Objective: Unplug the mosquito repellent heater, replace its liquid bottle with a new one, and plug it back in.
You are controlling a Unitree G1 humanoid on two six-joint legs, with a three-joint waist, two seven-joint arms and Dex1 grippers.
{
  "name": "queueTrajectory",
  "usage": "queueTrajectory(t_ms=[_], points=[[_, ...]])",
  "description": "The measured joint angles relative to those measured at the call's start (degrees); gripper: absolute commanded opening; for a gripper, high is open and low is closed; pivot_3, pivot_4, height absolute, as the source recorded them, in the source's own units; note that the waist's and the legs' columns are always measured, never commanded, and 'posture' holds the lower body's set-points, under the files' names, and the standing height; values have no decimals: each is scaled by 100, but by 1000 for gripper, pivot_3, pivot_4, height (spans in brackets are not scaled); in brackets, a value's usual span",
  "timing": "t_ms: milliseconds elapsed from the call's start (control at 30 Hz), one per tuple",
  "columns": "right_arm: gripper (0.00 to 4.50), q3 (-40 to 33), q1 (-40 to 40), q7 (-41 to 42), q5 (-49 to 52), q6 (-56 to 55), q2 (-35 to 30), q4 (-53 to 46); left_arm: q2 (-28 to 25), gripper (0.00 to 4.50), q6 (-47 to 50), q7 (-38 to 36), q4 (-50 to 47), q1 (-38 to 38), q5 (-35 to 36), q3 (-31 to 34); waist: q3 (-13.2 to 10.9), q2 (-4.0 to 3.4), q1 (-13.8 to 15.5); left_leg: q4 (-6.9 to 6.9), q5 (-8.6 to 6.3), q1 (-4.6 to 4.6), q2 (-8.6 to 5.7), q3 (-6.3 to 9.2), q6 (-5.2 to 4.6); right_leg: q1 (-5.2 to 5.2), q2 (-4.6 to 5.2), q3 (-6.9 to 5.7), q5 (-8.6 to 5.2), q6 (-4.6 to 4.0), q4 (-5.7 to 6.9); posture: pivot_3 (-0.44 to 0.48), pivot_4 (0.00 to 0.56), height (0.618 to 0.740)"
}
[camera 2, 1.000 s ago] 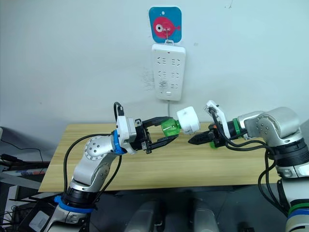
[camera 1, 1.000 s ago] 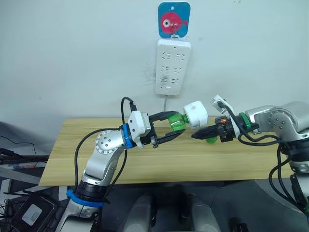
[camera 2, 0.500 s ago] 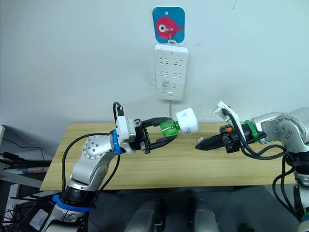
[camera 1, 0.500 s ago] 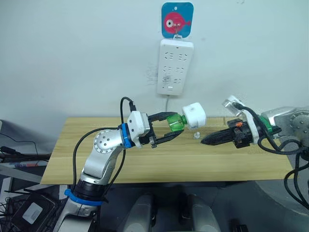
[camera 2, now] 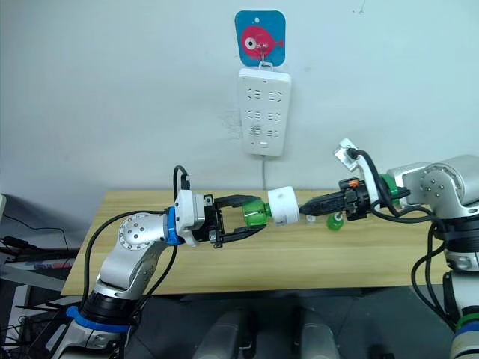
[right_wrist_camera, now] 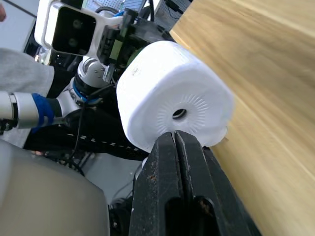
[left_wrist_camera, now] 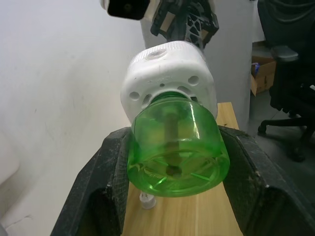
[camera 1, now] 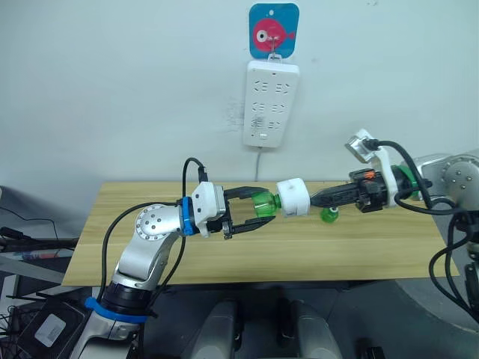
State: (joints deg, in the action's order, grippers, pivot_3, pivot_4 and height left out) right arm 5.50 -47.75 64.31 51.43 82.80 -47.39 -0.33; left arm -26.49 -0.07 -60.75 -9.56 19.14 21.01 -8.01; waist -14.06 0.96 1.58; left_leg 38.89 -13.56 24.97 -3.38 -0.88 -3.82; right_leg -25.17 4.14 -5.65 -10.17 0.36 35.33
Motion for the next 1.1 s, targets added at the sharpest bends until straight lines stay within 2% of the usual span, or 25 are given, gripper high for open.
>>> queueTrajectory(t_ms=[233,700,1100], points=[[54,-319,-7,-343,4,304,320,10,1,2268,125,-5,-4,-4,84,93,0,0,-6,-3,0,0,1,0,0,-2,0,-2,13,-23,0,15,229,740],[54,-374,-263,-217,50,466,324,181,-20,2268,202,-151,-182,-10,175,87,0,-1,-8,-4,0,0,0,0,0,-1,-1,-3,9,-16,-4,13,221,740],[54,-865,-18,-466,152,862,463,-76,139,2268,207,-76,-176,61,150,145,0,-1,-8,-5,0,1,0,-1,0,-2,-1,-3,10,-17,-5,23,214,740]])
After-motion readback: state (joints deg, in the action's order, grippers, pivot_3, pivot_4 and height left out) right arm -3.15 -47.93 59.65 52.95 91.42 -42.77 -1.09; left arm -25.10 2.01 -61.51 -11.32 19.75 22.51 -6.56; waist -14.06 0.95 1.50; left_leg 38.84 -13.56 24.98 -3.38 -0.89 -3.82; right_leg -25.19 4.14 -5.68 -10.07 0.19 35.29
